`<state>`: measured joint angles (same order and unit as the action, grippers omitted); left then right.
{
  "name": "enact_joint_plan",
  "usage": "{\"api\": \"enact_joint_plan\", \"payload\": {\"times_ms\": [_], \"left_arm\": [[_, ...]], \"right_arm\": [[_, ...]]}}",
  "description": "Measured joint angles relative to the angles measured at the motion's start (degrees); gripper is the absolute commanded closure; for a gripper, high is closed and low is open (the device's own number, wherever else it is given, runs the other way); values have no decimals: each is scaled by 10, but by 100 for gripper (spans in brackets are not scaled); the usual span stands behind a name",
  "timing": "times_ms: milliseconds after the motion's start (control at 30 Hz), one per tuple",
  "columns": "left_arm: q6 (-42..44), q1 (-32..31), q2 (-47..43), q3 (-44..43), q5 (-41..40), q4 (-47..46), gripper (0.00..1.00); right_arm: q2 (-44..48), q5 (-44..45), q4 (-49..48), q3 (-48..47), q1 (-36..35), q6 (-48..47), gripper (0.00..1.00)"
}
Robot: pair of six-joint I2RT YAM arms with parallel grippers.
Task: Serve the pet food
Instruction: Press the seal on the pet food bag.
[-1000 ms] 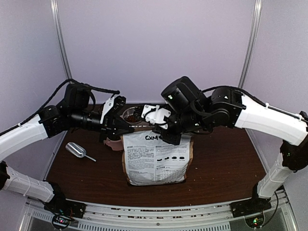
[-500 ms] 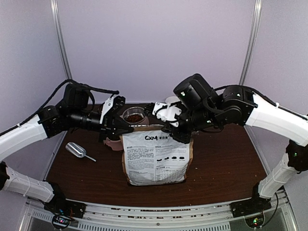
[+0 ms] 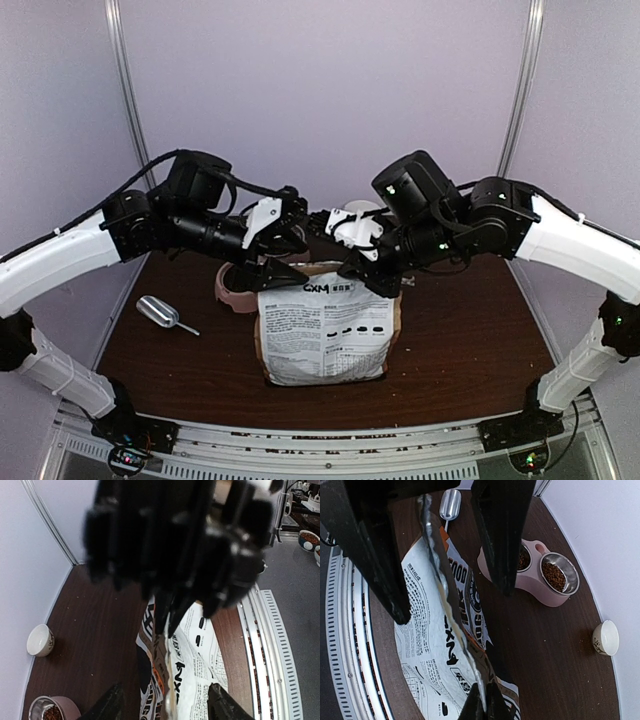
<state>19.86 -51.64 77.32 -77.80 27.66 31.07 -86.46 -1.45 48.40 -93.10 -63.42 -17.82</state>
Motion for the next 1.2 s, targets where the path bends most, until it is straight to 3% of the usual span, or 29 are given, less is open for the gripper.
{"api": "enact_joint_plan", "payload": {"times_ms": [267, 433, 633, 800, 867, 1033, 1067, 1167, 1200], "left_arm": [[13, -15, 34, -26, -39, 10, 100], [17, -18, 34, -26, -47, 12, 100], [17, -19, 25, -14, -56, 3, 100], [15, -19, 17, -6, -62, -1, 100], [14, -19, 17, -5, -63, -3, 100], [10, -21, 17, -3, -67, -10, 100], [8, -21, 17, -3, -68, -10, 96], [-1, -21, 17, -4, -71, -10, 59], [-3, -22, 17, -5, -73, -9, 54]], "right_arm": [[16, -24, -20, 26, 12, 3, 100], [19, -28, -31, 35, 17, 3, 100], [29, -18, -40, 47, 18, -1, 87], [54, 5, -41, 67, 20, -3, 91], [64, 9, -41, 76, 21, -4, 100], [75, 11, -50, 91, 21, -9, 100], [76, 11, -53, 94, 21, -10, 100], [82, 7, -63, 103, 21, -8, 100], [86, 2, -65, 107, 22, -8, 100]]}}
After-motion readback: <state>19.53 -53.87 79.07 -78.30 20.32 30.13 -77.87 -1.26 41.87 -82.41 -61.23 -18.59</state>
